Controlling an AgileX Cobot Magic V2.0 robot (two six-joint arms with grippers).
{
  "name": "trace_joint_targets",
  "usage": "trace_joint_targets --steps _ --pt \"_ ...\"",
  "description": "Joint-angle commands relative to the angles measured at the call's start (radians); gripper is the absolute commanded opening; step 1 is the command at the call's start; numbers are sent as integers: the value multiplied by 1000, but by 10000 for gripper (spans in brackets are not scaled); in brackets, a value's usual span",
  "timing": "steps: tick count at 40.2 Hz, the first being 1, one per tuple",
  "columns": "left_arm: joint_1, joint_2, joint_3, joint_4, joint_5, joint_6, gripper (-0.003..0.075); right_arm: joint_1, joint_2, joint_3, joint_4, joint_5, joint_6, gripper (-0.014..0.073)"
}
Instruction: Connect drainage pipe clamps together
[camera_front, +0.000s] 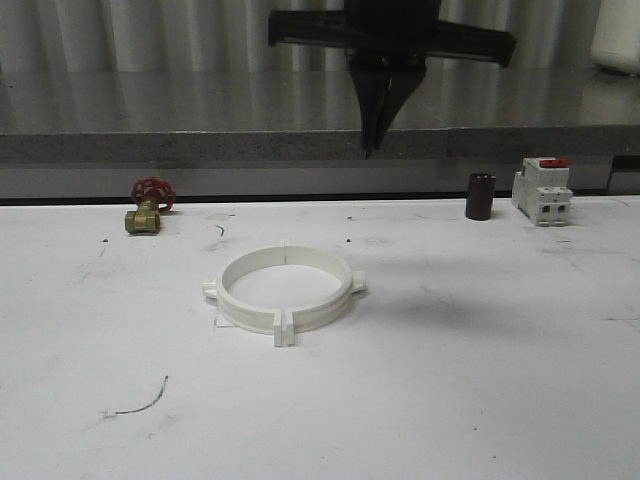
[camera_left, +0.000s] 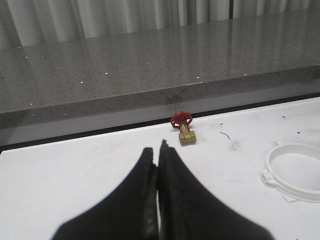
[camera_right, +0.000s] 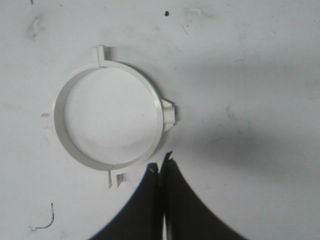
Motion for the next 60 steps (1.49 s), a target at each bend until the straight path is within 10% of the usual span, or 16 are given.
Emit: trace_joint_targets --steps 1,19,40,60 --pt "1 8 -28 8 -78 -2 -20 -52 -110 -13 36 -8 -88 -111" --pt "1 8 -28 8 -78 -2 -20 -389 -496 382 40 -94 -304 -111" --pt "1 8 -28 8 -78 -2 -20 -392 -1155 1157 -211 -563 -327 -111" --pt "1 8 -28 8 -78 -2 -20 -392 -1643 1429 -252 -851 -327 -111"
